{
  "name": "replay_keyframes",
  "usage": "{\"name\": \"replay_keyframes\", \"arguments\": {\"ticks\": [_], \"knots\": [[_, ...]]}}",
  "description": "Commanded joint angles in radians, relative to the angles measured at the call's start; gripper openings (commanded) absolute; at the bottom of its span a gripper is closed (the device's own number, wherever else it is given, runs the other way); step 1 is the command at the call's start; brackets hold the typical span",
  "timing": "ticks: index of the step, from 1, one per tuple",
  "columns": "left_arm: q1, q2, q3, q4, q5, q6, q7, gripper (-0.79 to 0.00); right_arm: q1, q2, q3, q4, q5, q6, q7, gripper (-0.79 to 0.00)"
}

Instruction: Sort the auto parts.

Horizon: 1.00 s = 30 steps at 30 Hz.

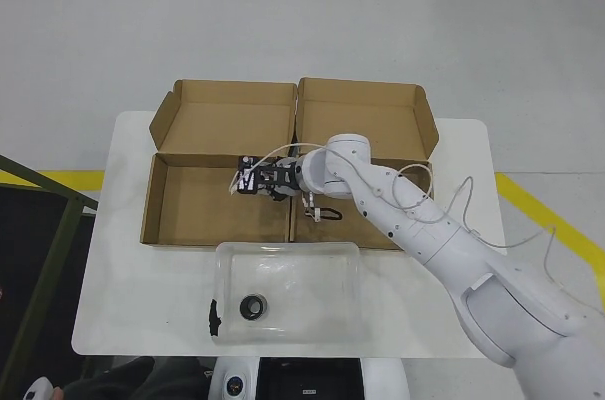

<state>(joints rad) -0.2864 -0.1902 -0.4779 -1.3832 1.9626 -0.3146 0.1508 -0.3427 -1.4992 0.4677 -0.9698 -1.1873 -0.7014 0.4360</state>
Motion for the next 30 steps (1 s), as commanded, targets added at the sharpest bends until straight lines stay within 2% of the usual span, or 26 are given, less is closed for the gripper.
{"name": "replay_keyframes", "arguments": {"ticks": [1, 8, 12, 15, 23, 30], "knots": [[0.0, 0.0, 0.0, 0.0, 0.0, 0.0, 0.0, 0.0, 0.003, -0.011, -0.008, 0.022, 0.001, -0.003, -0.003, -0.727], [0.0, 0.0, 0.0, 0.0, 0.0, 0.0, 0.0, 0.0, 0.014, -0.049, -0.031, 0.1, -0.009, -0.007, -0.021, -0.65], [0.0, 0.0, 0.0, 0.0, 0.0, 0.0, 0.0, 0.0, 0.02, -0.066, -0.039, 0.133, -0.021, -0.009, -0.033, -0.557], [0.0, 0.0, 0.0, 0.0, 0.0, 0.0, 0.0, 0.0, 0.024, -0.077, -0.042, 0.151, -0.032, -0.008, -0.036, -0.523], [0.0, 0.0, 0.0, 0.0, 0.0, 0.0, 0.0, 0.0, 0.032, -0.097, -0.039, 0.181, -0.055, -0.011, -0.053, -0.533], [0.0, 0.0, 0.0, 0.0, 0.0, 0.0, 0.0, 0.0, 0.035, -0.08, 0.002, 0.112, -0.087, -0.033, -0.071, -0.517]]}}
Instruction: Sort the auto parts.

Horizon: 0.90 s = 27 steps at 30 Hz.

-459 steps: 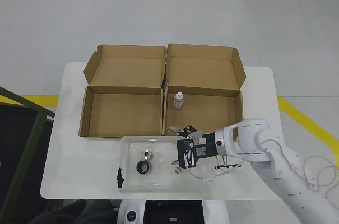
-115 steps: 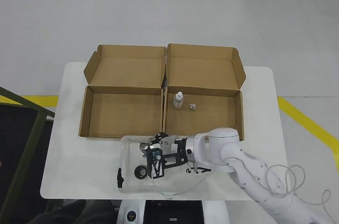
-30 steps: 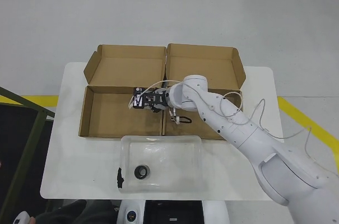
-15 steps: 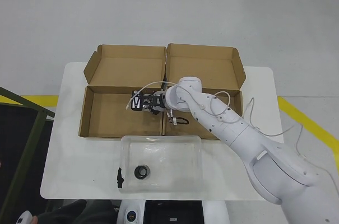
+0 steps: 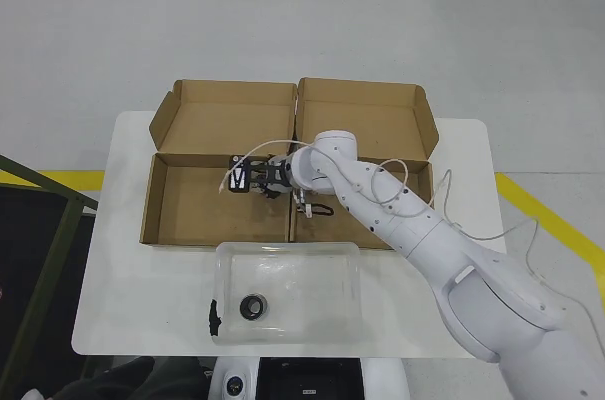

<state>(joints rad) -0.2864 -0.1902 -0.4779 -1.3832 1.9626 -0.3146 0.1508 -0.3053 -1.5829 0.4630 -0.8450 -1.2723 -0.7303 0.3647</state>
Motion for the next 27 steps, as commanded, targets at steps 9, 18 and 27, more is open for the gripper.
{"name": "replay_keyframes", "arguments": {"ticks": [9, 18, 27], "knots": [[0.0, 0.0, 0.0, 0.0, 0.0, 0.0, 0.0, 0.0, -0.086, 0.064, 0.102, -0.218, 0.009, -0.084, 0.029, -0.483], [0.0, 0.0, 0.0, 0.0, 0.0, 0.0, 0.0, 0.0, -0.261, 0.145, 0.239, -0.511, 0.029, -0.147, 0.111, -0.468], [0.0, 0.0, 0.0, 0.0, 0.0, 0.0, 0.0, 0.0, -0.45, 0.212, 0.355, -0.78, 0.059, -0.221, 0.208, -0.471]]}}
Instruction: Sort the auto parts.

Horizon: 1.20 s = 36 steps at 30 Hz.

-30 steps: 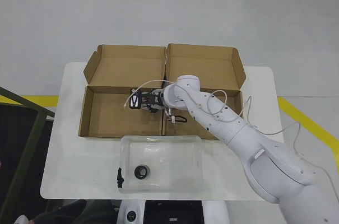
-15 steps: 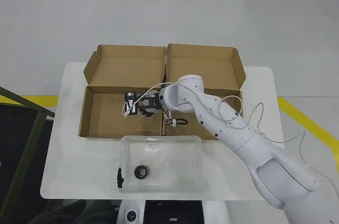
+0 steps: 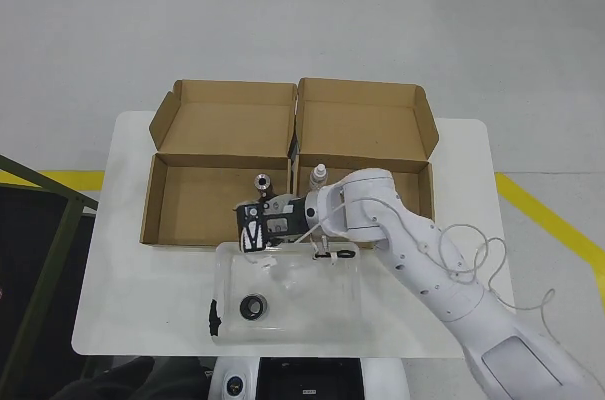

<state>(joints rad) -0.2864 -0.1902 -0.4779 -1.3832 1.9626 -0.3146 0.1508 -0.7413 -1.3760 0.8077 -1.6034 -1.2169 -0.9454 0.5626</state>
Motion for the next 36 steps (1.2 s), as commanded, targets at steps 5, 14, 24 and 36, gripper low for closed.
{"name": "replay_keyframes", "arguments": {"ticks": [5, 14, 24, 36], "knots": [[0.0, 0.0, 0.0, 0.0, 0.0, 0.0, 0.0, 0.0, -0.088, 0.03, 0.052, -0.125, 0.021, -0.028, 0.053, -0.471], [0.0, 0.0, 0.0, 0.0, 0.0, 0.0, 0.0, 0.0, -0.198, 0.062, 0.077, -0.197, 0.029, -0.055, 0.073, -0.471], [0.0, 0.0, 0.0, 0.0, 0.0, 0.0, 0.0, 0.0, -0.264, 0.078, 0.04, -0.211, 0.008, -0.066, 0.051, -0.449], [0.0, 0.0, 0.0, 0.0, 0.0, 0.0, 0.0, 0.0, -0.282, 0.088, -0.024, -0.194, -0.042, -0.067, 0.049, -0.413]]}}
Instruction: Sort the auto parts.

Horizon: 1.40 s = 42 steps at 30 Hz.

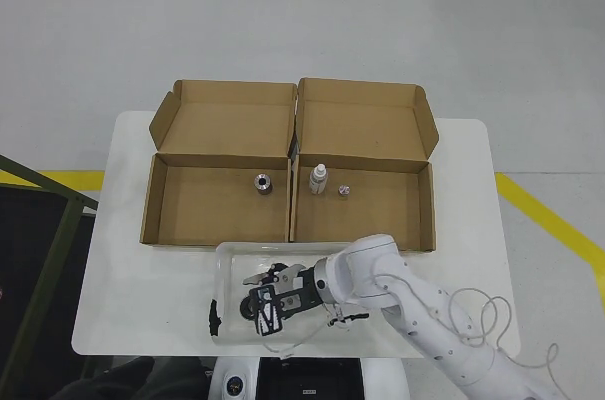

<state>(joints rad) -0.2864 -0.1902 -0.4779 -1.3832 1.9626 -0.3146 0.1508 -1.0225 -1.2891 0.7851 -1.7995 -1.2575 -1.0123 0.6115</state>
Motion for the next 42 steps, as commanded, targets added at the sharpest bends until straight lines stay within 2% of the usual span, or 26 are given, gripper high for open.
{"name": "replay_keyframes", "arguments": {"ticks": [1, 13, 14, 25, 35, 38, 40, 42], "knots": [[0.0, 0.0, 0.0, 0.0, 0.0, 0.0, 0.0, 0.0, -0.002, 0.002, -0.004, 0.006, -0.004, 0.001, 0.001, -0.413], [0.0, 0.0, 0.0, 0.0, 0.0, 0.0, 0.0, 0.0, 0.026, -0.005, -0.087, 0.082, -0.042, 0.011, -0.007, -0.391], [0.0, 0.0, 0.0, 0.0, 0.0, 0.0, 0.0, 0.0, 0.032, -0.007, -0.094, 0.091, -0.043, 0.013, -0.01, -0.36], [0.0, 0.0, 0.0, 0.0, 0.0, 0.0, 0.0, 0.0, 0.098, -0.033, -0.165, 0.204, -0.06, 0.044, -0.063, -0.311], [0.0, 0.0, 0.0, 0.0, 0.0, 0.0, 0.0, 0.0, 0.152, -0.061, -0.225, 0.279, -0.071, 0.06, -0.111, -0.317], [0.0, 0.0, 0.0, 0.0, 0.0, 0.0, 0.0, 0.0, 0.159, -0.066, -0.23, 0.294, -0.063, 0.058, -0.13, -0.354], [0.0, 0.0, 0.0, 0.0, 0.0, 0.0, 0.0, 0.0, 0.165, -0.068, -0.232, 0.301, -0.064, 0.054, -0.14, -0.443], [0.0, 0.0, 0.0, 0.0, 0.0, 0.0, 0.0, 0.0, 0.166, -0.069, -0.233, 0.307, -0.056, 0.047, -0.16, -0.499]]}}
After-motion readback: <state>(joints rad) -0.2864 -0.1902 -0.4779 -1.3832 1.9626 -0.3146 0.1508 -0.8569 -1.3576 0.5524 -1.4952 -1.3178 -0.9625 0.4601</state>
